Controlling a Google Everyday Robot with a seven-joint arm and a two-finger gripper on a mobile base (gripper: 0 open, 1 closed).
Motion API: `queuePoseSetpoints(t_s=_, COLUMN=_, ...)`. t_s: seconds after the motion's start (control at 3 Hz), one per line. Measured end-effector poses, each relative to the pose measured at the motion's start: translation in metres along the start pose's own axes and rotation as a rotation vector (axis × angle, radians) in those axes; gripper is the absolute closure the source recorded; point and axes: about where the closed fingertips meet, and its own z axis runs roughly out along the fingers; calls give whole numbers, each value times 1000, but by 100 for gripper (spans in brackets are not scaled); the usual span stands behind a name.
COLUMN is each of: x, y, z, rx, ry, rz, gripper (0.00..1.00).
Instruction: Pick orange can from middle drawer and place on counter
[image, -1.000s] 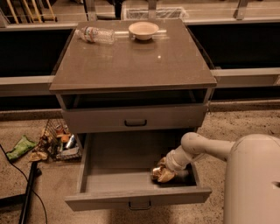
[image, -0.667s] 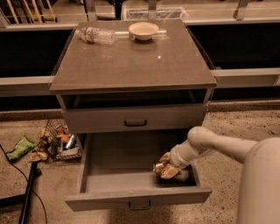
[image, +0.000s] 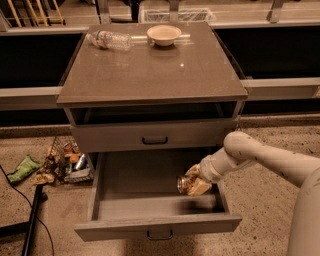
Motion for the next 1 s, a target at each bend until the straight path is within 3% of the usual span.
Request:
queuePoseSetpoints(t_s=0.33, x=-5, y=1, z=-4, rx=2, ry=-20, rz=-11, gripper=100)
queuePoseSetpoints(t_s=0.67, x=-29, y=17, z=-40, rx=39, ry=-80, rz=-73, gripper=100)
queuePoseSetpoints(t_s=1.0, x=-59, y=46, z=-101, rx=123, ry=-120, rz=-148, gripper=100)
